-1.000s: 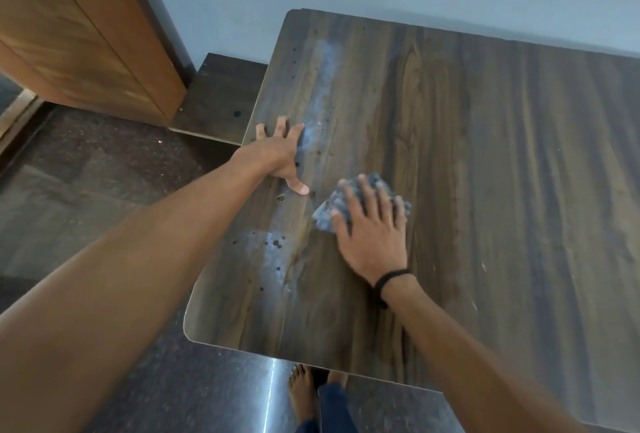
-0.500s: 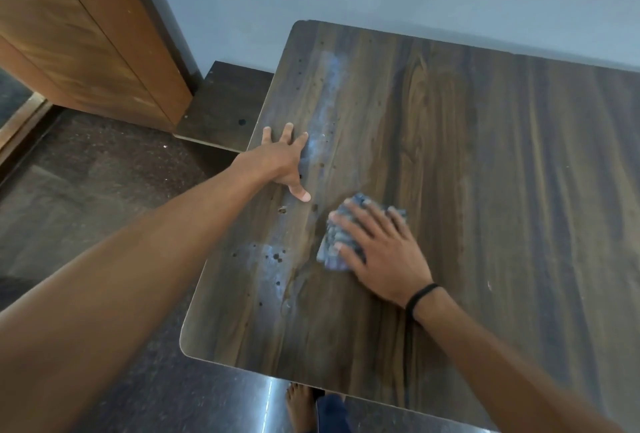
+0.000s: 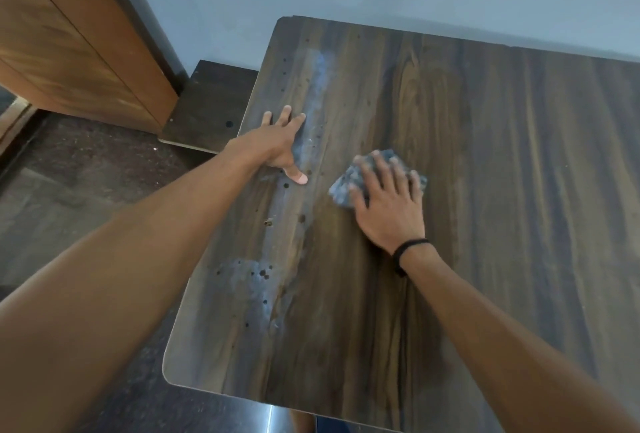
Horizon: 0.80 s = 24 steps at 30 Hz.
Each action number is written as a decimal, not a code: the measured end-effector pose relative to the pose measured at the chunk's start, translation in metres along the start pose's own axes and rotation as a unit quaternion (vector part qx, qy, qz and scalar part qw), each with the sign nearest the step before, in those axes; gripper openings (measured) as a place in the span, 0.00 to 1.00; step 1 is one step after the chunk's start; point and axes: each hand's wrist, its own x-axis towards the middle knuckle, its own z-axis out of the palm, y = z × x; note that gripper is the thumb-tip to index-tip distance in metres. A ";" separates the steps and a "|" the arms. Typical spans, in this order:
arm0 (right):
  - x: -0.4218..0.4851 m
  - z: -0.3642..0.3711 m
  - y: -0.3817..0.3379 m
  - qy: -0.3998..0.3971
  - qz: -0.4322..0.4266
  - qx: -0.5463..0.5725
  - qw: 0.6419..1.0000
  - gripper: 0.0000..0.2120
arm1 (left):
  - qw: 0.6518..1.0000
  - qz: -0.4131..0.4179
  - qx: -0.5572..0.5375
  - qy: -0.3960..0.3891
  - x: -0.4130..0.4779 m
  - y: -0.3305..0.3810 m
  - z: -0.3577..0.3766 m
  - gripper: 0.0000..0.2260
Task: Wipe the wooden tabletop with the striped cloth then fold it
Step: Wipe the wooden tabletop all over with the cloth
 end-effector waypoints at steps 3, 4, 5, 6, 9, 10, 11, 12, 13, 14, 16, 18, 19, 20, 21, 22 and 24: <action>-0.027 0.001 0.005 -0.045 -0.162 -0.042 0.985 0.27 | 1.000 0.000 0.005 -0.001 -0.001 0.001 0.000 0.63; -0.021 -0.002 0.015 -0.040 -0.170 -0.048 0.983 0.28 | 1.000 0.001 0.007 0.002 -0.001 0.000 0.000 0.63; -0.007 -0.003 0.023 -0.024 -0.143 -0.045 0.988 0.28 | 1.000 0.000 0.010 0.006 -0.001 0.001 0.000 0.63; 0.012 -0.005 0.028 0.002 -0.082 -0.032 0.996 0.28 | 1.000 -0.003 0.014 0.008 -0.001 0.001 0.000 0.63; 0.045 -0.005 0.005 0.037 0.048 0.007 0.998 0.27 | 1.000 -0.006 0.015 0.006 0.000 0.002 -0.002 0.63; 0.041 -0.001 -0.008 0.022 0.007 -0.005 1.000 0.27 | 1.000 -0.007 0.016 0.005 0.000 0.003 -0.002 0.63; 0.031 0.002 -0.017 0.001 -0.063 -0.019 0.998 0.27 | 1.000 -0.009 0.020 0.001 -0.001 0.004 -0.002 0.63; 0.019 0.004 -0.018 -0.020 -0.134 -0.030 0.990 0.27 | 1.000 -0.011 0.023 -0.004 -0.002 0.005 -0.003 0.63; 0.012 0.001 -0.011 -0.033 -0.172 -0.040 0.984 0.27 | 1.000 -0.013 0.023 -0.009 -0.003 0.005 -0.004 0.63; 0.018 -0.002 0.001 -0.026 -0.174 -0.042 0.983 0.27 | 1.000 -0.013 0.021 -0.014 -0.003 0.006 -0.005 0.63; 0.055 -0.007 0.025 0.028 -0.081 -0.031 0.996 0.28 | 1.000 -0.016 0.016 -0.022 -0.003 0.007 -0.008 0.63; 0.092 -0.016 0.031 0.030 0.026 0.007 0.999 0.27 | 0.999 -0.022 0.019 -0.028 -0.003 0.010 -0.009 0.63; 0.100 -0.015 0.024 0.019 0.035 0.016 0.999 0.27 | 0.999 -0.024 0.021 -0.030 -0.003 0.011 -0.008 0.63; 0.098 -0.013 0.014 0.009 0.006 0.008 1.000 0.27 | 0.999 -0.025 0.022 -0.032 -0.002 0.011 -0.008 0.63; 0.088 -0.011 0.007 0.001 -0.051 -0.008 0.999 0.27 | 0.999 -0.024 0.022 -0.034 -0.002 0.012 -0.007 0.63; 0.074 -0.010 0.007 -0.013 -0.114 -0.027 0.993 0.28 | 0.999 -0.023 0.020 -0.035 -0.002 0.012 -0.007 0.63; 0.065 -0.013 0.024 -0.026 -0.176 -0.044 0.983 0.28 | 0.999 -0.018 0.015 -0.032 -0.002 0.008 -0.007 0.63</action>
